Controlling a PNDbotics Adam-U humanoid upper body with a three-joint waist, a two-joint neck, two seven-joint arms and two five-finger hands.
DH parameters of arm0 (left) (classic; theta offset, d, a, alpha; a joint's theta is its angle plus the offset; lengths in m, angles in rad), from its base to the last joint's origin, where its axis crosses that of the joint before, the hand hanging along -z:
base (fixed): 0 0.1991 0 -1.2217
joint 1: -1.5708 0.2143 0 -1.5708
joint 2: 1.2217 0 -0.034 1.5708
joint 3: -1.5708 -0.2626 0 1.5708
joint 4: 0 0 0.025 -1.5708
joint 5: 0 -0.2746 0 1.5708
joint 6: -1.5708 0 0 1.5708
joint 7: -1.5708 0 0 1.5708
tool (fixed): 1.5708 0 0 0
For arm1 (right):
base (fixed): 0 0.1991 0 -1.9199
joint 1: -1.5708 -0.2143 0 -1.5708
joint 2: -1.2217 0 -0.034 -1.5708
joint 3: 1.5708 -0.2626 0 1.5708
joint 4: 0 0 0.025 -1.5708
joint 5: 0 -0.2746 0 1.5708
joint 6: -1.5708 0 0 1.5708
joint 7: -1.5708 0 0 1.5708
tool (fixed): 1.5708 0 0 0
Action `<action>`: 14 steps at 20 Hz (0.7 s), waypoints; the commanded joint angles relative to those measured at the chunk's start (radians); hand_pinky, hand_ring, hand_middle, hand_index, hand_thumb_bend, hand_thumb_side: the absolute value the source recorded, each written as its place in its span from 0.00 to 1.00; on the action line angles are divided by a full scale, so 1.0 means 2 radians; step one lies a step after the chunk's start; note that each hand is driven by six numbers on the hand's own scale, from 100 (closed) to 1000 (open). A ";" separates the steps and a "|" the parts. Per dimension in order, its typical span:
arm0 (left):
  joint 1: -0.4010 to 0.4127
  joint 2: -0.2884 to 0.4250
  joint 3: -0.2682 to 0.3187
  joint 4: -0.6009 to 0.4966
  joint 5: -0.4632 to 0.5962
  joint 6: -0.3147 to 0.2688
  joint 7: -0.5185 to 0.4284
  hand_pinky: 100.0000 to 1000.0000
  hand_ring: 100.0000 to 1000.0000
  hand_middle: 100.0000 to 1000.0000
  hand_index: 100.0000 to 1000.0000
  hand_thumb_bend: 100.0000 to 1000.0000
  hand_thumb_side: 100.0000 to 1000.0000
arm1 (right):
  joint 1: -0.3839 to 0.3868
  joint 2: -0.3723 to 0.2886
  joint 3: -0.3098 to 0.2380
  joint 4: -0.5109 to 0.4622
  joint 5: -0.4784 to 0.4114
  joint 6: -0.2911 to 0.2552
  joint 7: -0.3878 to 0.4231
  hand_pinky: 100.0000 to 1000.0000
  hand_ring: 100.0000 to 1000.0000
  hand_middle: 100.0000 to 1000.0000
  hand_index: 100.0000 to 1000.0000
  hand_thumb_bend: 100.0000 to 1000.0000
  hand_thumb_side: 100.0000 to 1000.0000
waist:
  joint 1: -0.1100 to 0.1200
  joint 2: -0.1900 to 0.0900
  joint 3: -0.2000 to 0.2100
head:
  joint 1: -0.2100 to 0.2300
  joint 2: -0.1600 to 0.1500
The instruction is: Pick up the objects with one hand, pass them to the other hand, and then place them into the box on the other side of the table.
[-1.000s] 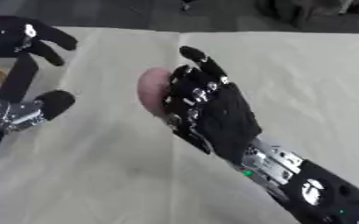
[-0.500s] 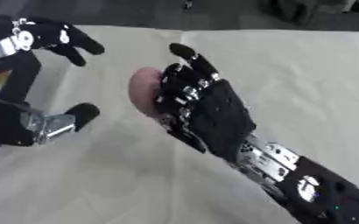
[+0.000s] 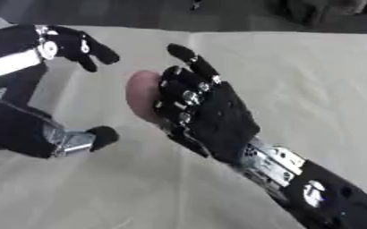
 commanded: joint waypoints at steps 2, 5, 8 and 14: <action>-0.011 -0.005 0.000 -0.006 -0.021 0.017 -0.007 0.88 0.77 0.78 0.89 0.38 0.40 | -0.010 -0.001 0.000 -0.011 0.009 -0.011 -0.005 0.76 0.46 0.23 0.32 0.17 0.00 | 0.000 -0.016 -0.002 | 0.004 -0.003; -0.012 -0.009 -0.002 -0.006 -0.030 0.024 -0.008 0.88 0.77 0.78 0.89 0.36 0.40 | -0.012 -0.001 0.002 -0.011 0.015 -0.014 -0.006 0.78 0.46 0.23 0.32 0.16 0.00 | 0.000 -0.015 -0.003 | 0.004 -0.003; -0.013 -0.011 -0.005 -0.006 -0.036 0.028 -0.009 0.88 0.78 0.78 0.89 0.37 0.40 | -0.014 -0.001 0.004 -0.011 0.021 -0.016 -0.007 0.79 0.46 0.23 0.32 0.16 0.00 | 0.000 -0.015 -0.004 | 0.005 -0.004; -0.012 -0.015 -0.012 -0.006 -0.035 0.035 -0.029 0.89 0.78 0.78 0.89 0.38 0.40 | -0.020 0.001 0.008 -0.011 0.026 -0.018 -0.009 0.77 0.47 0.23 0.31 0.15 0.00 | 0.000 -0.014 -0.005 | 0.007 -0.004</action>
